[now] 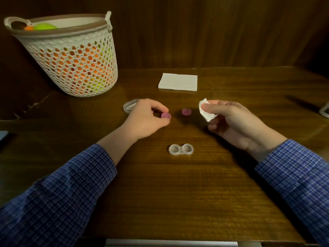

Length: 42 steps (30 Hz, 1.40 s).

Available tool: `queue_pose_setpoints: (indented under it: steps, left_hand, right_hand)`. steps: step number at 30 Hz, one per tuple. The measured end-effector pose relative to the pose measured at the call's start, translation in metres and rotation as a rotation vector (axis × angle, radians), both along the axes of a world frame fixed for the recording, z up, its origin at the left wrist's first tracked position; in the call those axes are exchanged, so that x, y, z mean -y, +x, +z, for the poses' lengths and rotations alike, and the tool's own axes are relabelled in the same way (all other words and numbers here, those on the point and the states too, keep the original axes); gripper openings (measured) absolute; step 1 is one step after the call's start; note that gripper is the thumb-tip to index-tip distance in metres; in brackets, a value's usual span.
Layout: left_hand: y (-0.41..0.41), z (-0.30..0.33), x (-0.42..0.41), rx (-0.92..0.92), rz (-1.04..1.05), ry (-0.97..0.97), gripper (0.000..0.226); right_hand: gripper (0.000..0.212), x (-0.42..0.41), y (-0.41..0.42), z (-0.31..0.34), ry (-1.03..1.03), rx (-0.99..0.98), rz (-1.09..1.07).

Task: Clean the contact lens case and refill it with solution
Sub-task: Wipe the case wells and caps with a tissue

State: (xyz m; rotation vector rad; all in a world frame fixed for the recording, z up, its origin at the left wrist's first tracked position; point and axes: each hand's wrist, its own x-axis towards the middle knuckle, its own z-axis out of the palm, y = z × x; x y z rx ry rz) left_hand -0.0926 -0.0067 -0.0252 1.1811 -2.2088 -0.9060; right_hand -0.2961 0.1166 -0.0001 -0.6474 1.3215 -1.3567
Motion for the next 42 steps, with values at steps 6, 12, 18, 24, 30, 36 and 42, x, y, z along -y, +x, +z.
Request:
queue_pose_setpoints:
  steps: [6,12,18,24,30,36,42]
  left_hand:
    - [-0.007,0.002,-0.003,0.057,0.032,0.019,0.025]
    - [-0.018,0.003,-0.013,0.005,0.004,-0.118,0.045]
    - [-0.058,0.002,-0.010,0.178,-0.015,-0.340,0.051]
    - [-0.065,-0.007,0.000,0.260,0.013,-0.411,0.041]
    - [-0.064,-0.004,-0.005,0.216,-0.026,-0.410,0.021]
    - [-0.037,0.019,-0.031,-0.055,-0.129,-0.321,0.016]
    - [-0.017,0.018,-0.053,-0.287,-0.205,-0.135,0.025]
  right_hand:
    - [0.007,0.001,-0.002,0.000,0.015,0.024,-0.025]
    - [0.010,0.002,-0.009,0.002,0.004,0.129,-0.082]
    - [0.021,0.003,-0.020,0.002,-0.022,0.334,-0.186]
    - [0.019,0.007,-0.020,-0.002,-0.028,0.334,-0.160]
    - [0.018,0.006,-0.020,-0.002,-0.048,0.301,-0.168]
    - [0.008,0.004,-0.014,-0.004,-0.079,-0.126,-0.043]
    - [0.010,-0.005,-0.003,-0.008,-0.350,-0.498,0.068]
